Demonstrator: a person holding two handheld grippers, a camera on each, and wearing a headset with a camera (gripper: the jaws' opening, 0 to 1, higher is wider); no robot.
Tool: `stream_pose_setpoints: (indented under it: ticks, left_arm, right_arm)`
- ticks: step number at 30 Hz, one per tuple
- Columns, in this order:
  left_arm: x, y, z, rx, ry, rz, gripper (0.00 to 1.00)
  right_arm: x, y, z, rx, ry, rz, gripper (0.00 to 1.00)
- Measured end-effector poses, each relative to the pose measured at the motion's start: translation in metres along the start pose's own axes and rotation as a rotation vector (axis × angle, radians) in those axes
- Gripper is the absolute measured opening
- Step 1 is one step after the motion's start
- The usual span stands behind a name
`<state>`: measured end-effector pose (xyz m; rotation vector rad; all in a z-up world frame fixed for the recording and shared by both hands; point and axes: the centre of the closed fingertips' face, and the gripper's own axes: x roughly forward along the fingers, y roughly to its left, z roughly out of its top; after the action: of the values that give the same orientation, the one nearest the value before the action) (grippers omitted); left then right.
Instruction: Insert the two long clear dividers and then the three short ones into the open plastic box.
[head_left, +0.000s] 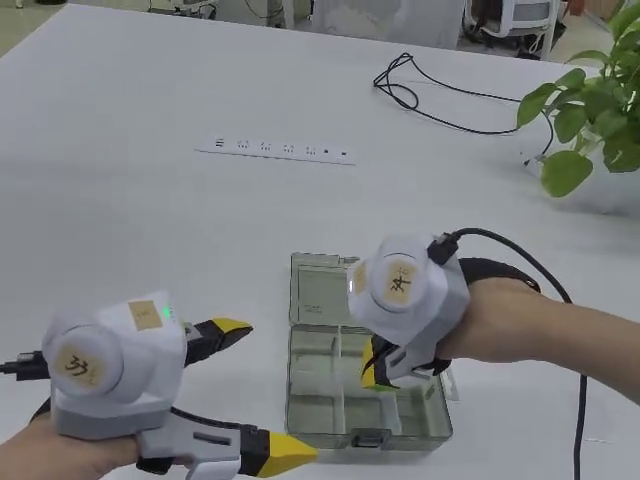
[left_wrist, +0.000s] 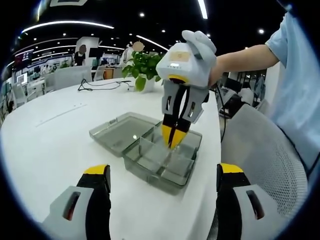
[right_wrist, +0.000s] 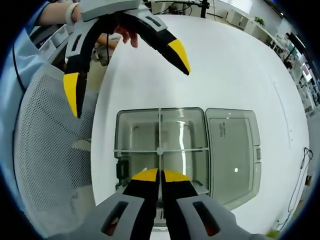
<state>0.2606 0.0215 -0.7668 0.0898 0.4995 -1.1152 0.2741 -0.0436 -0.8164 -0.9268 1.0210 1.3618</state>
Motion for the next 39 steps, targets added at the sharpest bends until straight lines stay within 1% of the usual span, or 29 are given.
stream_pose_setpoints:
  ticks: [3, 4, 5, 6, 7, 8, 9, 11, 12, 13, 14, 15, 16, 17, 19, 21, 22, 24, 26, 28, 32, 33, 35, 37, 39]
  left_arm:
    - [0.002, 0.000, 0.002, 0.002, -0.003, -0.004, 0.89]
    - [0.002, 0.000, 0.003, 0.003, -0.002, -0.005, 0.89]
    - [0.002, -0.001, 0.003, 0.008, -0.001, -0.008, 0.89]
    - [0.002, -0.001, 0.003, 0.010, -0.001, -0.008, 0.89]
    - [0.002, -0.002, 0.004, 0.010, -0.001, -0.009, 0.89]
    - [0.002, -0.002, 0.004, 0.010, -0.002, -0.010, 0.89]
    - [0.002, -0.003, 0.004, 0.012, -0.001, -0.013, 0.89]
    - [0.002, -0.003, 0.003, 0.013, 0.000, -0.016, 0.90]
    - [0.002, -0.003, 0.002, 0.011, 0.001, -0.015, 0.90]
    - [0.002, -0.003, 0.002, 0.012, 0.002, -0.014, 0.90]
    - [0.001, -0.004, 0.002, 0.013, 0.001, -0.013, 0.90]
    - [0.001, -0.004, 0.002, 0.013, 0.000, -0.012, 0.90]
    - [0.000, -0.004, 0.002, 0.011, -0.002, -0.011, 0.89]
    - [0.000, -0.004, 0.002, 0.009, -0.002, -0.011, 0.89]
    - [-0.001, -0.003, 0.000, 0.008, 0.000, -0.010, 0.90]
    - [-0.001, -0.003, 0.000, 0.008, 0.001, -0.009, 0.90]
    - [-0.002, -0.004, 0.000, 0.007, 0.001, -0.009, 0.90]
    - [-0.003, -0.004, 0.001, 0.008, -0.002, -0.008, 0.90]
    - [-0.003, -0.005, 0.003, 0.010, -0.004, -0.008, 0.89]
    - [-0.003, -0.005, 0.004, 0.010, -0.009, -0.009, 0.90]
    - [-0.002, -0.005, 0.005, 0.011, -0.015, -0.005, 0.91]
    - [-0.003, -0.005, 0.005, 0.010, -0.018, -0.005, 0.91]
    - [-0.004, -0.006, 0.007, 0.007, -0.025, -0.003, 0.91]
    - [-0.006, -0.006, 0.006, 0.007, -0.024, 0.000, 0.91]
    - [-0.008, -0.006, 0.006, 0.006, -0.023, 0.004, 0.91]
  right_arm:
    - [0.000, 0.000, 0.000, 0.001, -0.018, 0.000, 0.04]
    - [0.000, 0.001, 0.003, 0.003, -0.045, 0.000, 0.07]
    - [-0.001, -0.003, 0.009, 0.031, -0.093, -0.026, 0.13]
    - [-0.003, -0.003, 0.013, 0.027, -0.128, -0.021, 0.21]
    - [-0.006, -0.001, 0.019, 0.044, -0.181, -0.013, 0.26]
    - [-0.008, 0.000, 0.019, 0.058, -0.193, -0.004, 0.30]
    - [-0.012, -0.002, 0.020, 0.092, -0.214, -0.009, 0.31]
    - [-0.016, -0.002, 0.022, 0.113, -0.262, -0.003, 0.33]
    - [-0.020, -0.003, 0.022, 0.137, -0.292, -0.001, 0.36]
    - [-0.021, -0.005, 0.021, 0.154, -0.310, -0.011, 0.40]
    - [-0.024, -0.005, 0.022, 0.157, -0.331, -0.015, 0.44]
    - [-0.026, -0.004, 0.021, 0.154, -0.348, -0.011, 0.50]
    - [-0.029, -0.003, 0.021, 0.163, -0.377, -0.021, 0.55]
    - [-0.030, -0.002, 0.021, 0.155, -0.389, -0.023, 0.60]
    - [-0.033, -0.003, 0.018, 0.168, -0.411, -0.049, 0.76]
    - [-0.039, -0.004, 0.018, 0.186, -0.461, -0.082, 0.87]
    - [-0.043, -0.005, 0.016, 0.201, -0.479, -0.097, 0.92]
    - [-0.049, -0.004, 0.008, 0.211, -0.486, -0.117, 0.96]
    - [-0.054, -0.002, 0.003, 0.228, -0.505, -0.117, 0.99]
    - [-0.058, -0.001, -0.007, 0.244, -0.503, -0.131, 1.00]
    - [-0.067, 0.003, -0.025, 0.290, -0.532, -0.141, 1.00]
    - [-0.069, 0.003, -0.032, 0.303, -0.527, -0.155, 1.00]
    - [-0.071, 0.004, -0.046, 0.318, -0.515, -0.166, 1.00]
    - [-0.073, 0.003, -0.055, 0.334, -0.505, -0.178, 1.00]
    - [-0.076, 0.003, -0.071, 0.358, -0.484, -0.188, 1.00]
